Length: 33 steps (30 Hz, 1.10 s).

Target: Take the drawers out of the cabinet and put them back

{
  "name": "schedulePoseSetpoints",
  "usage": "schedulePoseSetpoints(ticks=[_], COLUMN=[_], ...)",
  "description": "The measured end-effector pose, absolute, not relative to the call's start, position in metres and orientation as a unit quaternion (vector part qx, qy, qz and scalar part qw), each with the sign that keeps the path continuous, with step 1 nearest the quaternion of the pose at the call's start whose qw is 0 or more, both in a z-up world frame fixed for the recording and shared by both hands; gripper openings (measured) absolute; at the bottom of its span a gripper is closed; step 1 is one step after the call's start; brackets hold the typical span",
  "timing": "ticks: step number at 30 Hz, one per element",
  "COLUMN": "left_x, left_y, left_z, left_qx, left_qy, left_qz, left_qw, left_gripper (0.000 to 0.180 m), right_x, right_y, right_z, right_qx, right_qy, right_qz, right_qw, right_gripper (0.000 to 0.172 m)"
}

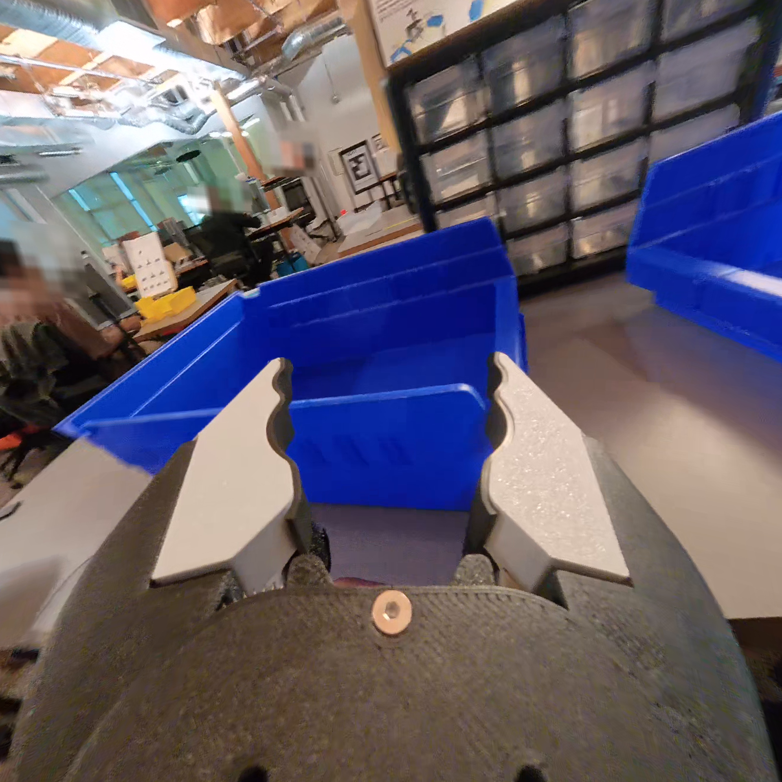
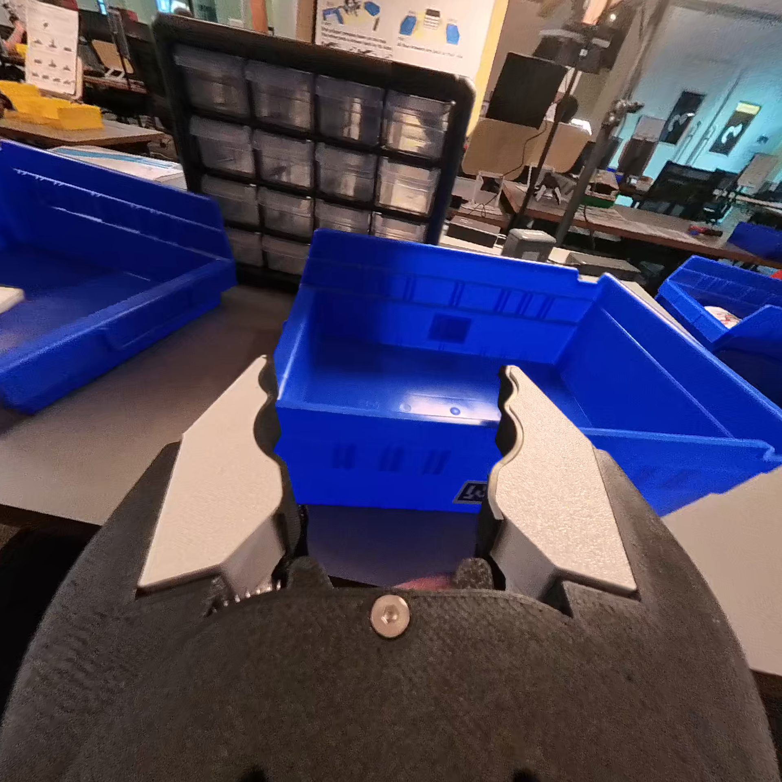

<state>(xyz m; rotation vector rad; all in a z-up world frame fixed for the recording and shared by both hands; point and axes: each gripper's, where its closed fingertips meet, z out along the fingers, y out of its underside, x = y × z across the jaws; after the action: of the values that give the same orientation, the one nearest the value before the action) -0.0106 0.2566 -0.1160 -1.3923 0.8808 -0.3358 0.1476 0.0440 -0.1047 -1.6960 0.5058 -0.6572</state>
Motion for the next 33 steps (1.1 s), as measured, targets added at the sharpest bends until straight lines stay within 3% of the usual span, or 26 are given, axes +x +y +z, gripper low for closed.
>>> schedulePoseSetpoints(ticks=[7, 10, 14, 19, 25, 27, 33], left_x=[-0.112, -0.131, -0.106, -0.124, -0.135, -0.143, -0.210], left_y=[0.313, 0.307, 0.284, 0.302, 0.344, 0.353, 0.376], left_z=[-0.117, -0.097, -0.095, -0.101, -0.139, -0.146, -0.137], left_qx=[-0.669, -0.647, -0.640, -0.650, -0.701, -0.713, -0.717], left_qy=[0.297, 0.280, 0.306, 0.263, 0.251, 0.231, 0.169], left_qz=[-0.085, -0.121, -0.143, -0.116, -0.129, -0.138, -0.110], left_qw=[0.677, 0.699, 0.691, 0.703, 0.655, 0.648, 0.668], left_gripper=[0.081, 0.081, 0.084, 0.090, 0.095, 0.084, 0.081], right_x=[0.203, 0.202, 0.151, 0.101, 0.129, 0.139, 0.190], right_y=[-0.051, -0.077, -0.036, 0.025, 0.039, 0.031, -0.071], right_z=[-0.096, -0.091, -0.084, -0.103, -0.123, -0.128, -0.117], right_qx=[-0.712, -0.725, -0.720, -0.702, -0.693, -0.694, -0.655], right_qy=[0.267, 0.278, 0.236, 0.212, 0.253, 0.259, 0.336], right_qz=[-0.357, -0.308, -0.285, -0.288, -0.307, -0.310, -0.362], right_qw=[0.542, 0.549, 0.588, 0.616, 0.601, 0.595, 0.571], right_gripper=[0.098, 0.098, 0.102, 0.120, 0.123, 0.127, 0.112])
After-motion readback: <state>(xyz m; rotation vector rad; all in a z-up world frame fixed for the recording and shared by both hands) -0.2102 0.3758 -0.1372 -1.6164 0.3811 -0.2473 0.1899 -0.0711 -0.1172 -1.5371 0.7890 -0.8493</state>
